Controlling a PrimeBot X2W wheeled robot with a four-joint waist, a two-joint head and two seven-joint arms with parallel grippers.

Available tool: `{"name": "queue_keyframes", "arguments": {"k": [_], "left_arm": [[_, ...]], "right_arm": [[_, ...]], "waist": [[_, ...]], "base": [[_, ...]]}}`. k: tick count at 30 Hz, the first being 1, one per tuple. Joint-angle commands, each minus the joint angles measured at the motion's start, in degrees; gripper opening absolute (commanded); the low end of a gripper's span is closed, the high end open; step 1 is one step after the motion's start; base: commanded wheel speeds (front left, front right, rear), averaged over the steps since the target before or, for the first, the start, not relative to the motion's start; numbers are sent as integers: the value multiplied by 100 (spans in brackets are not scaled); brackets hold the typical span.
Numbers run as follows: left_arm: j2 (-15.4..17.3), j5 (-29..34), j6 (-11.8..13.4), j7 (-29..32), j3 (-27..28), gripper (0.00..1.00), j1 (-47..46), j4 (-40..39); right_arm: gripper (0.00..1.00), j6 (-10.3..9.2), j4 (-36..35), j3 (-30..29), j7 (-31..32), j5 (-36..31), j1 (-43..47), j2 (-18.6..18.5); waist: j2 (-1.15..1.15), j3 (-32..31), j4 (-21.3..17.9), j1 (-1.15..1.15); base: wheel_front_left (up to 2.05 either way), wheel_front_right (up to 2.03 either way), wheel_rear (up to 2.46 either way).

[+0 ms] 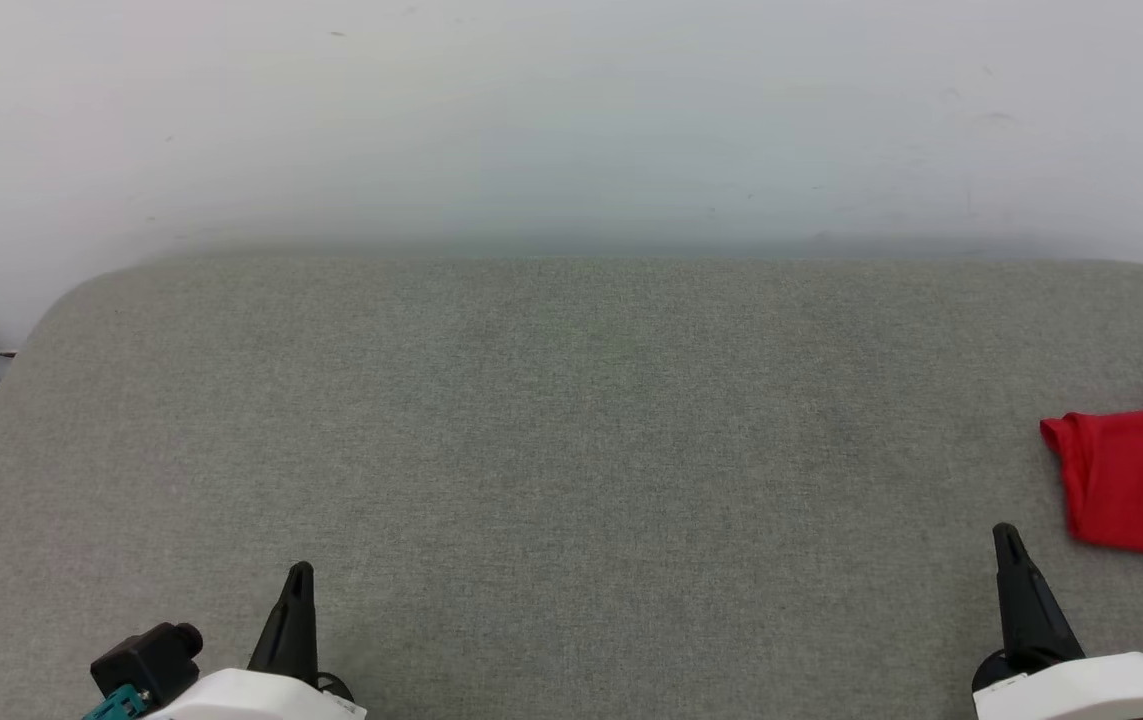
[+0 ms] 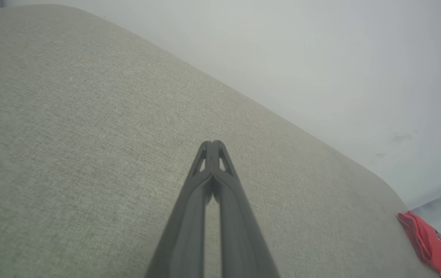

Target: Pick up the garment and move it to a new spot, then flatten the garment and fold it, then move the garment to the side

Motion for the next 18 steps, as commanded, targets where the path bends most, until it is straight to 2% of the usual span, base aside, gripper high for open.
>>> {"name": "queue_keyframes", "arguments": {"k": [1, 18], "left_arm": [[5, -226, -41, 38, 55, 0, -183, -47], [-37, -1551, -203, 345, 228, 0, -392, 83]], "right_arm": [[0, 0, -40, -14, 44, 226, -167, -24], [0, -1, 103, -46, 355, 1531, -372, -27]], "waist": [[0, 2, -2, 0], [0, 26, -28, 0]], "base": [[0, 0, 0], [0, 0, 0]]}}
